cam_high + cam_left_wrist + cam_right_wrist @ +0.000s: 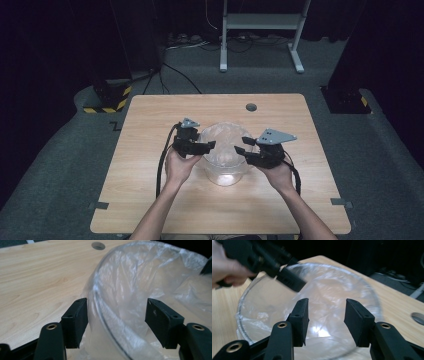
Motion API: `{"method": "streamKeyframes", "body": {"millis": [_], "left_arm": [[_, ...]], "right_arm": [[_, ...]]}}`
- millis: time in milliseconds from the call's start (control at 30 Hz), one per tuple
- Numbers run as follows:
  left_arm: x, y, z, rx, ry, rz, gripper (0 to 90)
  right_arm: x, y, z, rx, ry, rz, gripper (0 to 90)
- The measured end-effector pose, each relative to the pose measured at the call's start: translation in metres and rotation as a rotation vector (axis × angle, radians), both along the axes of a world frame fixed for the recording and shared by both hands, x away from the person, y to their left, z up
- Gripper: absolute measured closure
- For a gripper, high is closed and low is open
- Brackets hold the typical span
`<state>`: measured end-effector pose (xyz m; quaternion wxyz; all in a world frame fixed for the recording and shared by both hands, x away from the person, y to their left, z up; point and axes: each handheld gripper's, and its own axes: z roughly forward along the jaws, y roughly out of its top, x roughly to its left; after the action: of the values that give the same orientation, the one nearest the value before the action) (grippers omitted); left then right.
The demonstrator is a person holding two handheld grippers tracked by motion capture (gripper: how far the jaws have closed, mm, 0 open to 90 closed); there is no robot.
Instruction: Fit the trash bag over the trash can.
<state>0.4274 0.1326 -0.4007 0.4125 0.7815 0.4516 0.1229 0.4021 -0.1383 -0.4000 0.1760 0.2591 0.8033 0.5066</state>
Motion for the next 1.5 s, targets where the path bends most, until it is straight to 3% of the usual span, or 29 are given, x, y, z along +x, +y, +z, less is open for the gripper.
{"method": "streamKeyframes", "body": {"millis": [200,267,367,467,567,667,733,800,867,967,1033,1067,1133,1200,1300,1333,1500], "left_arm": [[0.011,-0.010,0.007,0.030,-0.010,0.000,32.5],[0.021,-0.013,0.006,0.021,0.004,0.006,30.4],[0.027,-0.016,0.006,0.043,0.015,0.009,29.4],[0.033,-0.022,0.004,0.085,0.020,0.013,29.3],[0.041,-0.029,0.002,0.169,0.036,0.036,30.6],[0.048,-0.031,0.001,0.200,0.047,0.060,33.7],[0.054,-0.031,0.001,0.193,0.052,0.074,35.4],[0.062,-0.030,0.000,0.168,0.089,0.078,32.9],[0.063,-0.033,0.001,0.165,0.089,0.073,34.5],[0.056,-0.043,0.005,0.182,0.050,0.020,33.5],[0.053,-0.050,0.007,0.227,0.025,0.008,33.3],[0.057,-0.052,0.007,0.272,0.001,0.031,34.7],[0.062,-0.050,0.006,0.270,0.015,0.039,32.2],[0.070,-0.046,0.004,0.206,0.086,0.043,32.1],[0.066,-0.046,0.006,0.215,0.045,0.038,33.5],[0.060,-0.044,0.010,0.188,0.036,0.014,33.1],[0.042,-0.040,0.020,0.176,0.000,-0.009,31.0]], "right_arm": [[0.001,0.010,-0.008,-0.025,0.017,0.037,52.1],[0.004,0.012,-0.014,-0.039,0.026,0.057,51.4],[0.005,0.013,-0.014,-0.037,0.029,0.067,51.1],[0.005,0.014,-0.015,-0.031,0.040,0.079,51.0],[0.007,0.016,-0.016,-0.026,0.070,0.099,51.0],[0.009,0.017,-0.017,-0.028,0.074,0.104,51.0],[0.008,0.016,-0.018,-0.024,0.073,0.107,51.1],[0.008,0.016,-0.018,-0.022,0.074,0.108,51.7],[0.009,0.014,-0.017,-0.016,0.086,0.105,51.4],[0.009,0.013,-0.017,-0.019,0.081,0.106,51.4],[0.009,0.013,-0.018,-0.021,0.079,0.105,51.4],[0.009,0.013,-0.017,-0.024,0.078,0.105,51.3],[0.009,0.014,-0.017,-0.028,0.081,0.105,51.4],[0.010,0.013,-0.017,-0.020,0.090,0.099,51.0],[0.010,0.013,-0.017,-0.020,0.089,0.096,50.5],[0.010,0.013,-0.017,-0.023,0.087,0.096,50.4],[0.010,0.013,-0.017,-0.028,0.089,0.095,50.3]]}}
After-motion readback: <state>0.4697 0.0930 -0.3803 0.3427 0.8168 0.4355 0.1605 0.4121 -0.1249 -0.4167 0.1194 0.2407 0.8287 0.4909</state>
